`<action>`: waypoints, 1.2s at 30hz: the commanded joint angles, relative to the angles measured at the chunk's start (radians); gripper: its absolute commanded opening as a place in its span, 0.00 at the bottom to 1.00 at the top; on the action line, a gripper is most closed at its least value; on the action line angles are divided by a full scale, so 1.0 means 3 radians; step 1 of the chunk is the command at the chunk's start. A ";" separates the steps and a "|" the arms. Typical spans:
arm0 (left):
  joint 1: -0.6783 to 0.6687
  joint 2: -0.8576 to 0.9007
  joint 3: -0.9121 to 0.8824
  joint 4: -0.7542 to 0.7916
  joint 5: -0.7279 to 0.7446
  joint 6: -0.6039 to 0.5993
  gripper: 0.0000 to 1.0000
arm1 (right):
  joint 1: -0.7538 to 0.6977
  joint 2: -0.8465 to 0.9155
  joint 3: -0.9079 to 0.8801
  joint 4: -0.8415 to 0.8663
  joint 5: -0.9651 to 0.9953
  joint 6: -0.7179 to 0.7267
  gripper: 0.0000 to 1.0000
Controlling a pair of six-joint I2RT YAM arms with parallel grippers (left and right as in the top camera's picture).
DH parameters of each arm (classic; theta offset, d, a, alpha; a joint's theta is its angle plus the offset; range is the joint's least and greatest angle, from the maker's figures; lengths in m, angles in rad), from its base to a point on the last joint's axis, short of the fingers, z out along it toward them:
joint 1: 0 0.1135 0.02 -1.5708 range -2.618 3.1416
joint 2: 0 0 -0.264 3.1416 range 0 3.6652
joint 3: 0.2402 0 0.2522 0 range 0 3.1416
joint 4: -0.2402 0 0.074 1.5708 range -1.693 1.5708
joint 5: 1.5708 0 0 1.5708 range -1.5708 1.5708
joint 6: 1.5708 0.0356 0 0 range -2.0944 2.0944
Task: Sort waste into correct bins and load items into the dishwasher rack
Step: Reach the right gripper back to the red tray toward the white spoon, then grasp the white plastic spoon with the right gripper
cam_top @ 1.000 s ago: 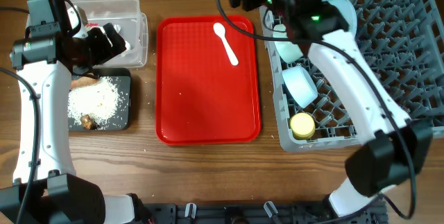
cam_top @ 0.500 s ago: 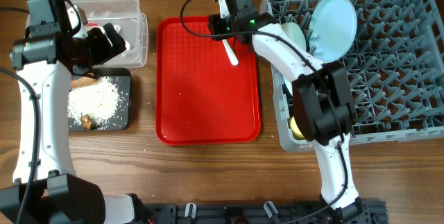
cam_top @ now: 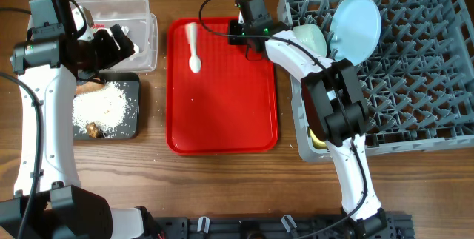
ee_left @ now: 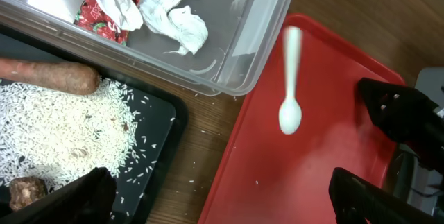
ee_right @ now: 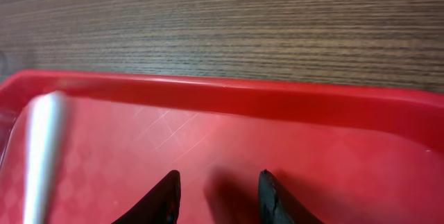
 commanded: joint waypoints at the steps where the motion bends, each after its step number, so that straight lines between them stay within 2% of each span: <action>1: 0.0015 -0.0006 0.0033 -0.0003 -0.0008 0.0018 1.00 | -0.0011 0.0086 0.0017 -0.0022 0.0000 0.0048 0.42; 6: 0.0015 -0.0006 0.0033 -0.0003 -0.0008 0.0018 1.00 | 0.0067 0.0038 0.0076 -0.0017 -0.0544 -0.0170 0.52; 10: 0.0015 -0.0005 0.0033 -0.0003 -0.0008 0.0018 1.00 | 0.0280 0.0009 0.0225 -0.0258 -0.0561 -0.0421 0.53; 14: 0.0015 -0.0006 0.0033 -0.0003 -0.0008 0.0019 1.00 | 0.0500 0.0009 0.0225 -0.0407 -0.0562 -0.0387 0.53; 27: 0.0015 -0.0006 0.0033 -0.0003 -0.0008 0.0018 1.00 | 0.0800 0.0031 0.0215 -0.0800 -0.0490 -0.0117 0.53; 32: 0.0015 -0.0005 0.0033 -0.0003 -0.0008 0.0018 1.00 | 0.0886 0.0037 0.0214 -0.0865 -0.0025 0.0075 0.50; 36: 0.0015 -0.0006 0.0033 -0.0003 -0.0008 0.0018 1.00 | 0.0886 0.0107 0.0211 -0.0882 -0.0014 0.0189 0.40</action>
